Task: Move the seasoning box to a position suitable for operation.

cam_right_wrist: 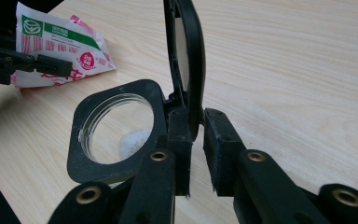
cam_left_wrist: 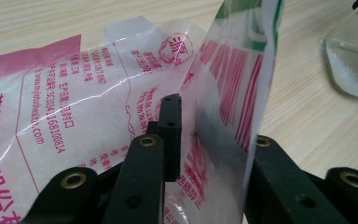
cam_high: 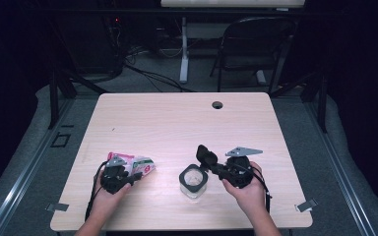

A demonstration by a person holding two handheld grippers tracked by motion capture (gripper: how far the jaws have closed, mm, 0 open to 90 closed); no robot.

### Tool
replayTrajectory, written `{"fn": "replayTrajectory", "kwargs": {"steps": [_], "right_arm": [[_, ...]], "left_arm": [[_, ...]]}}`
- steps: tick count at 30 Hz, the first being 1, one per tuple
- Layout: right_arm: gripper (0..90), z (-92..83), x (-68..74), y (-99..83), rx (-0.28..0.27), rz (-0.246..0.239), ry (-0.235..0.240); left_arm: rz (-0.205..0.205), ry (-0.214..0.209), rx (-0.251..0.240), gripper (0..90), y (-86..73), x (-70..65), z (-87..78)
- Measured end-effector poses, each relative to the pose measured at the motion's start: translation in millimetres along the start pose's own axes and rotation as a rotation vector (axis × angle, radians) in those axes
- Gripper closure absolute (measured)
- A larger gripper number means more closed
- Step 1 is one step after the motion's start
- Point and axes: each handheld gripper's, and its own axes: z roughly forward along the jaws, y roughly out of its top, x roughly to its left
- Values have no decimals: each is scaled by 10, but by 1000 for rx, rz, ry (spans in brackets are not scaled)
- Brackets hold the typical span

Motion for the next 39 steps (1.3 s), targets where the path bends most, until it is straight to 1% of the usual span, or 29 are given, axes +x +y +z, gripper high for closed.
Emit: {"fn": "replayTrajectory", "kwargs": {"steps": [1,4,5,7,8,9,11,13,21,22,24,27,30,35,36,39], "right_arm": [[815,0,0,0,0,0,0],[830,7,-10,8,-7,3,-3],[833,9,-16,14,-8,7,1],[833,13,-22,24,-12,11,-1],[832,18,-29,28,-16,14,3],[829,18,-29,28,-16,14,3],[813,17,-24,26,-13,11,-4],[796,14,-22,22,-10,11,-5],[758,2,-2,6,-8,7,-1],[752,2,2,3,-8,6,0],[745,-1,7,3,-3,4,0],[727,-6,18,-2,-1,-1,2],[721,-3,21,-12,-3,5,4],[711,-12,20,-19,0,-1,3],[704,-20,22,-19,4,3,7],[696,-29,27,-21,8,0,8]], "left_arm": [[0,0,0,762,0,0,0],[-16,19,-1,762,-4,-12,5],[-11,18,-1,766,-6,-13,6],[2,35,-3,779,-8,-23,4],[13,33,-1,801,-9,-31,5],[13,33,-1,805,-9,-31,5],[31,42,4,821,-9,-39,5],[34,49,4,832,-8,-44,6],[30,53,6,879,-3,-36,1],[32,50,14,885,0,-35,-5],[37,61,8,892,-1,-42,0],[46,63,9,900,1,-42,1],[47,64,8,900,1,-45,4],[44,58,2,900,4,-32,4],[42,46,8,900,11,-23,-7],[41,46,7,900,20,-24,-17]]}}
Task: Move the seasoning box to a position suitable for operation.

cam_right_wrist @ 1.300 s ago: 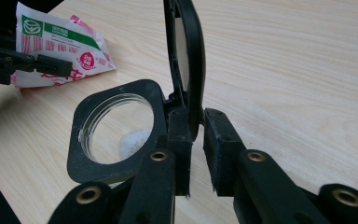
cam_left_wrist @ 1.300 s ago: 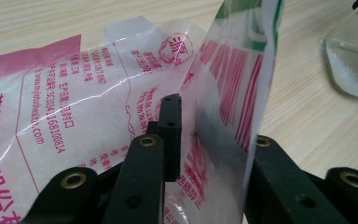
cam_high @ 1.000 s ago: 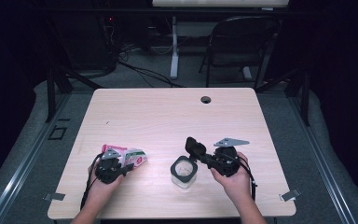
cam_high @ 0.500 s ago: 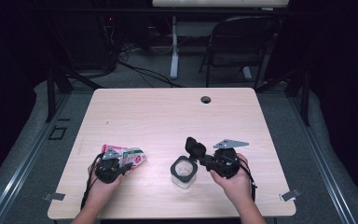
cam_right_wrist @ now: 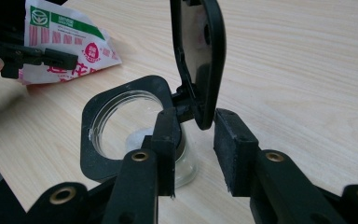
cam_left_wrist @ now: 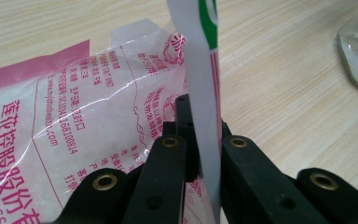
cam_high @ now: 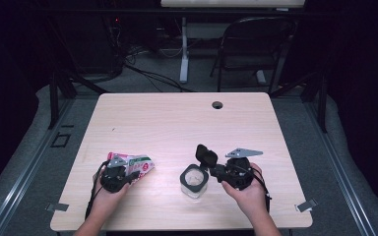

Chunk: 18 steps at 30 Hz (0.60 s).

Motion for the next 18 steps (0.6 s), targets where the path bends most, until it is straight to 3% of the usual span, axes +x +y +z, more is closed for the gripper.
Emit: {"fn": "replayTrajectory", "kwargs": {"steps": [6,18], "right_arm": [[656,-28,24,-14,-2,1,5],[604,-155,31,-5,32,8,26]], "left_arm": [[18,-13,-7,900,32,4,-40],[11,-37,5,900,73,27,-100]]}}
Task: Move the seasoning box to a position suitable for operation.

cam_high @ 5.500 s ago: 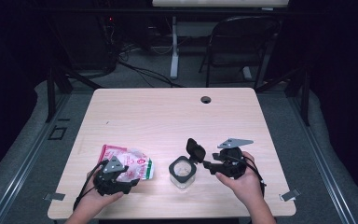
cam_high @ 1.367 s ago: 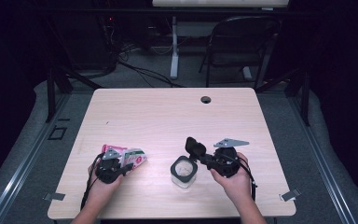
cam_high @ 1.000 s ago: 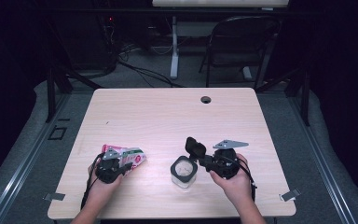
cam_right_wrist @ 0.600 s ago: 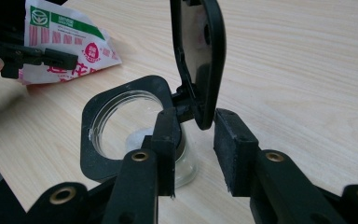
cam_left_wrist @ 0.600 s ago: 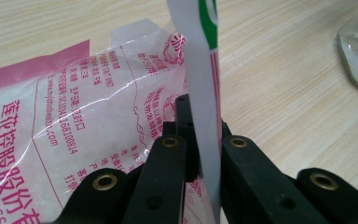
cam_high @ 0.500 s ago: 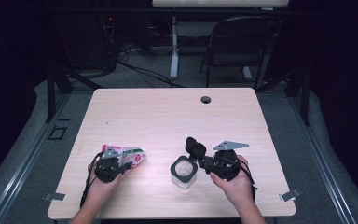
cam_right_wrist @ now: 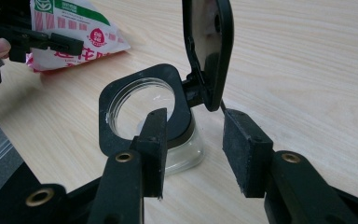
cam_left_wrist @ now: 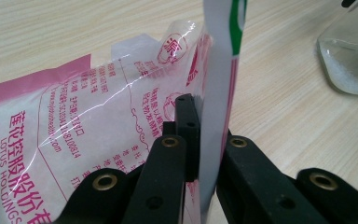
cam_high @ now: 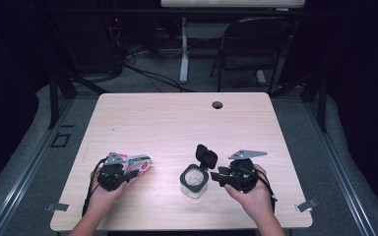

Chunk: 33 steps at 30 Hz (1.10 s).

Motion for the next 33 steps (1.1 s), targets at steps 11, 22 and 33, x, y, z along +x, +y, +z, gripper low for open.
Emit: {"fn": "replayTrajectory", "kwargs": {"steps": [11,22,33], "right_arm": [[588,-14,66,3,86,-72,-20],[599,-46,154,37,104,-100,33],[710,-81,203,52,113,-144,39]], "left_arm": [[-1,-3,-3,900,16,10,-32],[-1,10,-8,900,26,10,-64],[3,0,8,900,41,17,-108]]}}
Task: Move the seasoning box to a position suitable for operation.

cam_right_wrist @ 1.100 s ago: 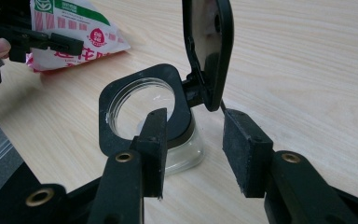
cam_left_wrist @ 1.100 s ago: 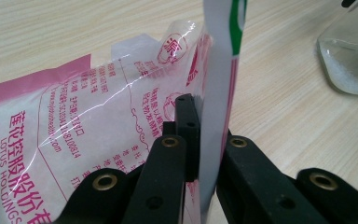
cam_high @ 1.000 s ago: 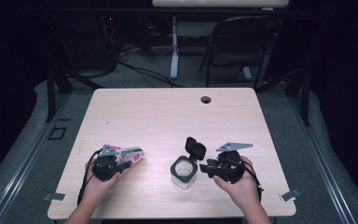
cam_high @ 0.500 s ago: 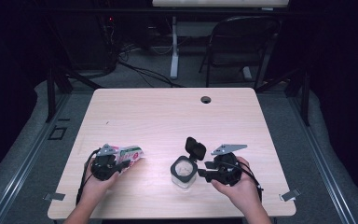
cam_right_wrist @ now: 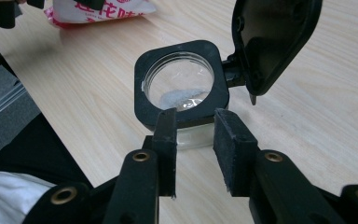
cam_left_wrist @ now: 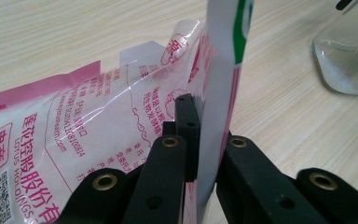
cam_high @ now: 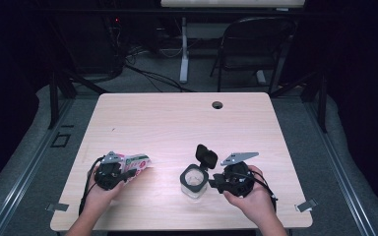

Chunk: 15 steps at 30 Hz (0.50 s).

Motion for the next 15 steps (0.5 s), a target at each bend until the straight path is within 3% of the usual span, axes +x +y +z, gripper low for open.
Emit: {"fn": "replayTrajectory", "kwargs": {"steps": [6,15], "right_arm": [[751,17,17,4,30,-5,16],[752,29,7,9,28,-8,20]], "left_arm": [[6,-3,13,900,13,6,-35],[10,-5,10,900,29,28,-93]]}}
